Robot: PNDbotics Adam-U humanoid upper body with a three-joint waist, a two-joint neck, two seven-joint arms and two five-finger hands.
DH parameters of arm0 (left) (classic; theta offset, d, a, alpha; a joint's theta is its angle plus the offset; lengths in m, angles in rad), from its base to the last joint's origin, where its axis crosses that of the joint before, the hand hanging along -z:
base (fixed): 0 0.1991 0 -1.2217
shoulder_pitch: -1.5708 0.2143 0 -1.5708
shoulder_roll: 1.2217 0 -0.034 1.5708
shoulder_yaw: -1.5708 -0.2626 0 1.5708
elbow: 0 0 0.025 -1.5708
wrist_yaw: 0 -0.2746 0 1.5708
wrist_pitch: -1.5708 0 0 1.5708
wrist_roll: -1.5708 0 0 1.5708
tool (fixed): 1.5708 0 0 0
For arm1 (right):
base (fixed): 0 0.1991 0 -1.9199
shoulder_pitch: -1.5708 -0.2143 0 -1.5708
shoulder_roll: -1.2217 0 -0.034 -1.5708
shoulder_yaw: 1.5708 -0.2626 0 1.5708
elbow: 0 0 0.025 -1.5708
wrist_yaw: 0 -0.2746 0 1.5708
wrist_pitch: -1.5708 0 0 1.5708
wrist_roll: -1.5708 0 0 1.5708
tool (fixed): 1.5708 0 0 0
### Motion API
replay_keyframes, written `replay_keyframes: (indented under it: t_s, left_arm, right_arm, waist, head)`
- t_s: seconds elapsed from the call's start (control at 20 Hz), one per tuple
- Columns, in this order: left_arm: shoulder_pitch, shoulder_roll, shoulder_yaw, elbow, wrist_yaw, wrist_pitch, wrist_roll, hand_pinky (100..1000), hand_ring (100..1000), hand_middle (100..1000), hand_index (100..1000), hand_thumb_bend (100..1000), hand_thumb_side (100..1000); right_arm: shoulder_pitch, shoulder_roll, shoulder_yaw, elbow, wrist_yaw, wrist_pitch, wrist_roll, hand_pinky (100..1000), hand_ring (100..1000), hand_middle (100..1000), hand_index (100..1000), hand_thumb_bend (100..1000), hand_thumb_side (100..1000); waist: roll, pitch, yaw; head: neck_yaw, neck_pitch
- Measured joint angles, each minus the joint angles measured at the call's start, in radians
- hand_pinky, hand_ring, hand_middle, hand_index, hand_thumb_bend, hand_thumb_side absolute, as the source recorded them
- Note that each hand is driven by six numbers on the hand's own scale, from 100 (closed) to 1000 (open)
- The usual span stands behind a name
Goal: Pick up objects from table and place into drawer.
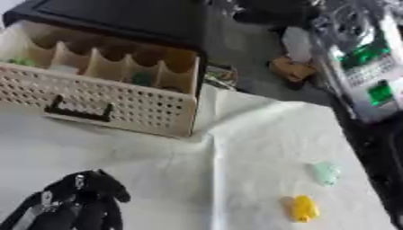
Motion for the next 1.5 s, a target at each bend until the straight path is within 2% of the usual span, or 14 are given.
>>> replay_keyframes:
  t_s: [0.2,0.45,0.6,0.7,0.75,0.95,1.15,1.35,1.5]
  left_arm:
    - [0.011,0.001,0.011,0.0,0.008,-0.014,0.015,241,451,573,710,100,483]
    - [0.026,0.018,0.026,0.0,0.016,-0.045,0.037,237,449,570,714,100,490]
    - [0.035,0.038,0.036,0.0,0.021,-0.08,0.052,232,447,557,716,100,501]
    - [0.039,0.057,0.044,0.0,0.028,-0.113,0.064,220,440,542,717,100,505]
    - [0.04,0.068,0.048,0.0,0.032,-0.131,0.071,215,436,536,718,100,506]
    - [0.046,0.121,0.065,0.0,0.048,-0.21,0.098,194,420,519,718,100,503]
    - [0.047,0.188,0.085,0.0,0.054,-0.299,0.136,163,396,498,721,100,459]
    - [0.056,0.269,0.109,0.0,0.026,-0.391,0.187,118,359,477,708,100,390]
    - [0.074,0.344,0.136,0.0,-0.031,-0.456,0.236,118,368,478,707,100,312]
  right_arm:
    - [0.056,-0.054,-0.038,-0.061,-0.062,-0.004,-0.067,413,545,168,735,515,670]
    - [0.138,-0.103,-0.083,-0.072,-0.122,-0.047,-0.15,411,544,188,725,491,654]
    - [0.195,-0.125,-0.114,-0.072,-0.151,-0.071,-0.198,411,545,203,720,479,652]
    - [0.234,-0.137,-0.136,-0.072,-0.167,-0.087,-0.231,412,547,214,718,471,654]
    - [0.253,-0.142,-0.147,-0.072,-0.174,-0.096,-0.247,413,547,216,717,467,618]
    - [0.33,-0.157,-0.18,-0.073,-0.2,-0.135,-0.305,418,552,231,715,466,641]
    - [0.412,-0.163,-0.209,-0.073,-0.215,-0.181,-0.365,435,565,251,711,380,614]
    - [0.491,-0.167,-0.23,-0.074,-0.22,-0.232,-0.437,460,581,277,717,365,684]
    - [0.55,-0.168,-0.247,-0.074,-0.219,-0.271,-0.496,477,591,301,720,346,751]
  waist:
    - [0.02,-0.016,-0.013]
    - [0.042,-0.036,-0.038]
    - [0.064,-0.053,-0.063]
    - [0.081,-0.062,-0.083]
    - [0.087,-0.066,-0.092]
    - [0.109,-0.084,-0.124]
    - [0.131,-0.09,-0.151]
    - [0.145,-0.094,-0.169]
    - [0.155,-0.094,-0.177]
  head:
    - [0.016,0.016]
    - [0.028,0.049]
    - [0.043,0.068]
    - [0.055,0.083]
    - [0.062,0.09]
    - [0.087,0.116]
    - [0.113,0.134]
    - [0.133,0.146]
    - [0.141,0.153]
